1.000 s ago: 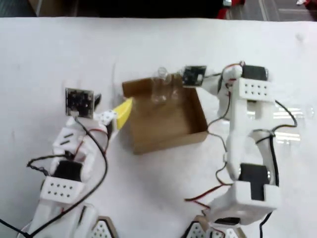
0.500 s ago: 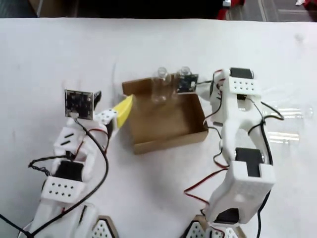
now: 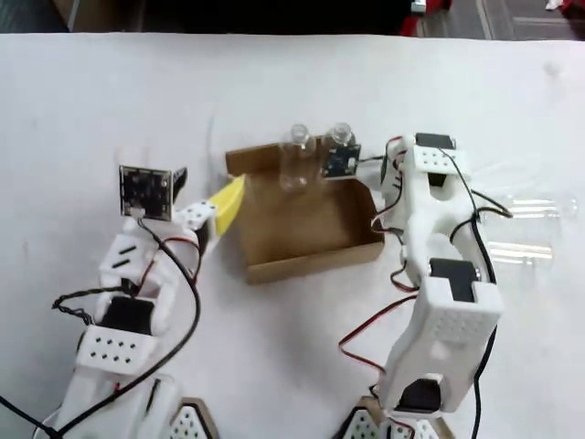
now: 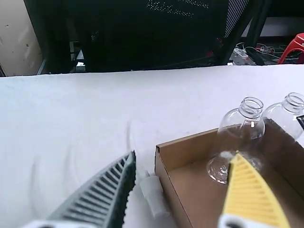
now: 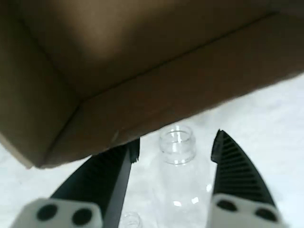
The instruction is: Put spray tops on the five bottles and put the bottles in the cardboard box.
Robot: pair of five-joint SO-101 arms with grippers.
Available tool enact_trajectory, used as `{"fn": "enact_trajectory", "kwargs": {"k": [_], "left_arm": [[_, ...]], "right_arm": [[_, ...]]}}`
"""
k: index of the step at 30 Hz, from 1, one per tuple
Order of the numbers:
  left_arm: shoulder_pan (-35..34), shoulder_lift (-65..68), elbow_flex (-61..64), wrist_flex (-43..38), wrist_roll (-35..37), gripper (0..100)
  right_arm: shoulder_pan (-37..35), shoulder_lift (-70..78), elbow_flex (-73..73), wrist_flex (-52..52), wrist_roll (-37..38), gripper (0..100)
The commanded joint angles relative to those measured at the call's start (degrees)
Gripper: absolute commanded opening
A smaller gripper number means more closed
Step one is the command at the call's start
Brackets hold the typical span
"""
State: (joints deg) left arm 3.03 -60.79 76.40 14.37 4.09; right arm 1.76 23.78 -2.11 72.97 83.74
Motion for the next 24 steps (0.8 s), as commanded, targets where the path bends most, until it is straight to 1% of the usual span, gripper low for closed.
{"fn": "enact_trajectory", "kwargs": {"k": [1, 3, 4, 6, 7, 11, 13, 22, 24], "left_arm": [[0.0, -1.5, -0.4, -1.5, -0.6, 29], [0.0, -1.5, -0.4, -1.5, -0.6, 29], [0.0, -1.5, -0.4, -1.6, -0.6, 29], [0.0, -1.5, -0.4, -1.6, -0.6, 29], [0.0, -1.5, -0.4, -1.6, -0.6, 29], [0.0, -1.5, -0.4, -1.6, -0.6, 29], [0.0, -1.5, -0.4, -1.6, -0.6, 29], [0.0, -1.5, -0.4, -1.5, -0.6, 29], [0.0, -1.5, -0.4, -1.5, -0.6, 29]], "right_arm": [[0.1, -0.8, -0.7, -2.1, 0.5, 11.0], [0.1, -1.0, -0.9, -2.4, 0.5, 2.1], [0.1, -1.3, -0.9, -2.4, 0.5, 0.9], [0.1, -2.4, -1.5, -2.1, 0.5, 4.9], [0.2, -3.2, -1.8, -2.0, 0.4, 5.3], [0.7, -8.7, -1.8, -1.9, 0.4, 1.7], [0.7, -11.3, -1.6, -1.4, -0.1, 1.5], [0.5, -25.6, -1.8, -0.4, -12.0, 1.5], [-0.5, -28.9, -1.6, -0.3, -15.4, 1.5]]}}
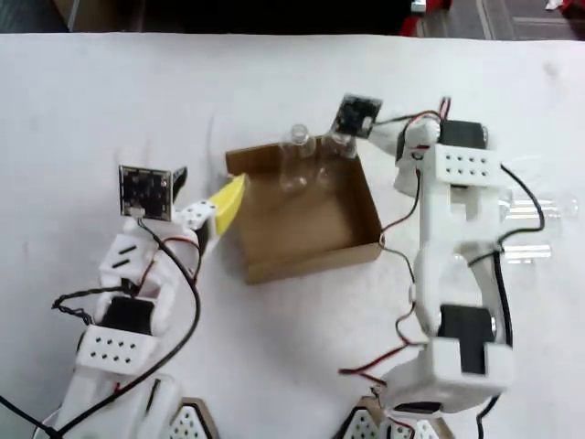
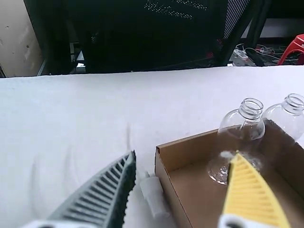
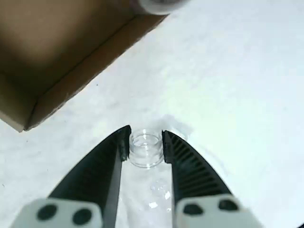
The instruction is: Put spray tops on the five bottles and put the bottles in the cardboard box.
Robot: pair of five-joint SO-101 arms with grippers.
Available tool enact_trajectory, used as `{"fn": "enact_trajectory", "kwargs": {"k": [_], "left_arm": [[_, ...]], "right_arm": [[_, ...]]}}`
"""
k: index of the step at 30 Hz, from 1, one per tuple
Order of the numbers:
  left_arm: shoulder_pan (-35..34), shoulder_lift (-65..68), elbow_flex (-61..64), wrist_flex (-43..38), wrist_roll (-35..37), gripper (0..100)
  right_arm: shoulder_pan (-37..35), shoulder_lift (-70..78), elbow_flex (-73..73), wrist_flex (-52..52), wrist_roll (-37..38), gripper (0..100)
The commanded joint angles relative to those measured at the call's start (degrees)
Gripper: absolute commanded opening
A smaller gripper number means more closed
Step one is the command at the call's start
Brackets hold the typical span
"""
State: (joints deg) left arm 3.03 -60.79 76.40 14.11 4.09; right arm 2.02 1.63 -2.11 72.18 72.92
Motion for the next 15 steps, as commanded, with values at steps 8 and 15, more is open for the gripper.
{"fn": "enact_trajectory", "kwargs": {"k": [8, 15], "left_arm": [[-0.3, -1.5, -0.4, -1.3, -0.6, 29], [-0.5, -1.8, -0.4, -1.3, -0.6, 29]], "right_arm": [[-12.6, -18.3, -1.7, 4.1, -26.0, 1.5], [-21.8, -27.7, -1.6, 1.2, -49.1, 1.8]]}}
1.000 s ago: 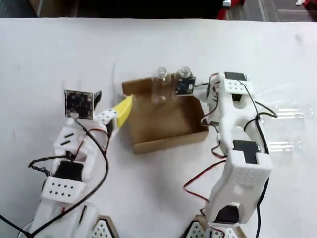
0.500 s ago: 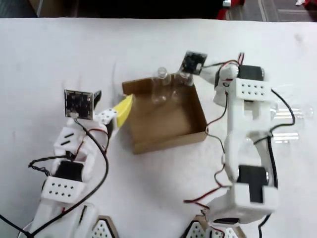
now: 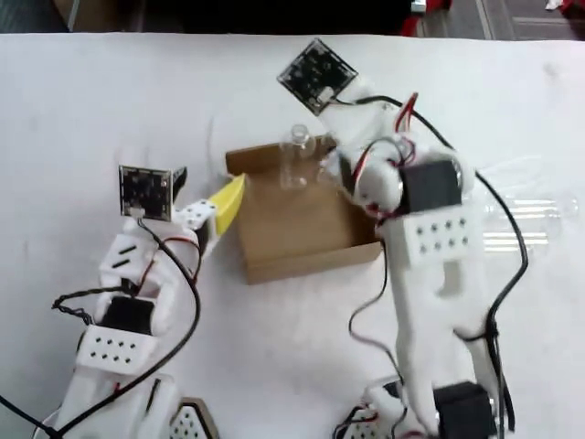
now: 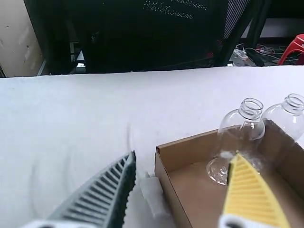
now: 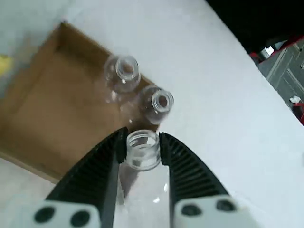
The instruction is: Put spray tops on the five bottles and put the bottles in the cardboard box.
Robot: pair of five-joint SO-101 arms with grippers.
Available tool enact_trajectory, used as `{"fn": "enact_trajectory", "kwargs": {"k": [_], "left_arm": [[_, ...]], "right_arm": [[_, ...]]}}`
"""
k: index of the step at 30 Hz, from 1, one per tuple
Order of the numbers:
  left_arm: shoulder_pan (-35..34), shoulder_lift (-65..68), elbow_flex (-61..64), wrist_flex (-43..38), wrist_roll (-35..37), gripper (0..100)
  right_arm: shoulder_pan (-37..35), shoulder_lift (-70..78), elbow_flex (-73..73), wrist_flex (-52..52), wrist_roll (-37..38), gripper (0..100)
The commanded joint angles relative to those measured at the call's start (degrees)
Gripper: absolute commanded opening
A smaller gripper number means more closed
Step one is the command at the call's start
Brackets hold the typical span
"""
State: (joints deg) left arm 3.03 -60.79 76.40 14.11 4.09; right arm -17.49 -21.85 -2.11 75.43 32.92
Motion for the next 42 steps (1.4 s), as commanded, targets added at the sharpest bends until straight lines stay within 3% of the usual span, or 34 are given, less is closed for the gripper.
{"fn": "enact_trajectory", "kwargs": {"k": [1, 6, 11, 23, 28, 33, 42], "left_arm": [[-0.5, -1.8, -0.4, -1.3, -0.6, 29], [-0.5, -1.8, -0.4, -1.3, -0.6, 29], [-0.4, -1.8, -0.5, -1.3, -0.6, 29], [-0.7, -1.8, -0.7, -1.3, -0.6, 29], [-3.7, -1.8, -0.6, -3.1, -0.5, 29], [-5.1, -1.8, -0.4, -4.0, -0.2, 29], [-5.1, -1.8, -0.4, -4.0, -0.2, 29]], "right_arm": [[-2.7, -4.7, -1.6, -2.9, -11.9, 1.8], [-2.8, -4.7, -0.2, -6.3, -23.0, 1.8], [-8.3, -4.9, 10.5, -15.2, -26.1, 1.6], [-11.1, -5.3, 38.0, -58.7, -26.5, 1.6], [-11.8, -4.8, 47.6, -75.7, -26.8, 1.6], [-12.9, -4.6, 56.2, -95.8, -35.8, 1.5], [-12.6, 7.9, 54.8, -107.9, -36.7, 1.5]]}}
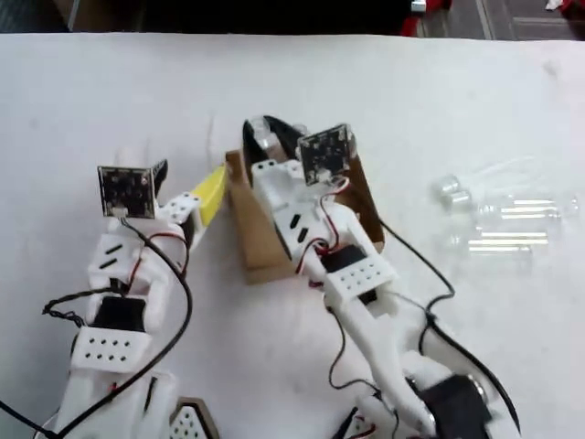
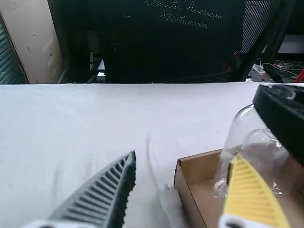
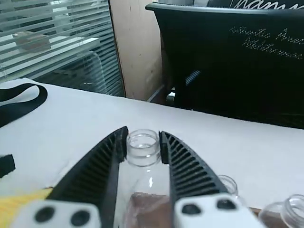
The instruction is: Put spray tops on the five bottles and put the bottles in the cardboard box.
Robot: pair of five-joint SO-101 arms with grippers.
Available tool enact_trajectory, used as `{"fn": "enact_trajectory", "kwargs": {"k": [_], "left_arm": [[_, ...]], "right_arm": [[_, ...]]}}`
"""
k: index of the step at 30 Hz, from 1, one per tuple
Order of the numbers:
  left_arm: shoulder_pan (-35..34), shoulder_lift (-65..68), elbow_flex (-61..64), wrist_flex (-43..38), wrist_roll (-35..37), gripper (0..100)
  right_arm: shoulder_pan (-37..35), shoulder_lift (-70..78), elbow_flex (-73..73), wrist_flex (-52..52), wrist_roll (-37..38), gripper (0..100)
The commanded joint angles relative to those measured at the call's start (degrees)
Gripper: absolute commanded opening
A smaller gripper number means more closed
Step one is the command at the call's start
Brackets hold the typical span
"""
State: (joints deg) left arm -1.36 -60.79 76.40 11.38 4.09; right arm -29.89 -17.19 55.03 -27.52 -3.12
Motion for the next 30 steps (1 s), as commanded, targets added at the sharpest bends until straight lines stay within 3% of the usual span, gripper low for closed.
{"fn": "enact_trajectory", "kwargs": {"k": [1, 11, 18, 30], "left_arm": [[-0.7, -1.8, -0.4, -1.2, -0.2, 29], [-0.7, -1.6, -0.4, -1.4, -0.2, 29], [-0.4, -1.5, -0.4, -1.4, -0.4, 29], [-0.3, -1.5, -0.4, -1.4, -0.4, 29]], "right_arm": [[-0.2, 4.8, -2.4, -6.8, -0.6, 1.5], [-0.3, 16.6, -2.4, -20.9, -0.2, 1.5], [-0.3, 23.3, -4.7, -26.1, 4.8, 1.5], [-1.1, 29.4, -5.6, -33.5, 5.1, 1.5]]}}
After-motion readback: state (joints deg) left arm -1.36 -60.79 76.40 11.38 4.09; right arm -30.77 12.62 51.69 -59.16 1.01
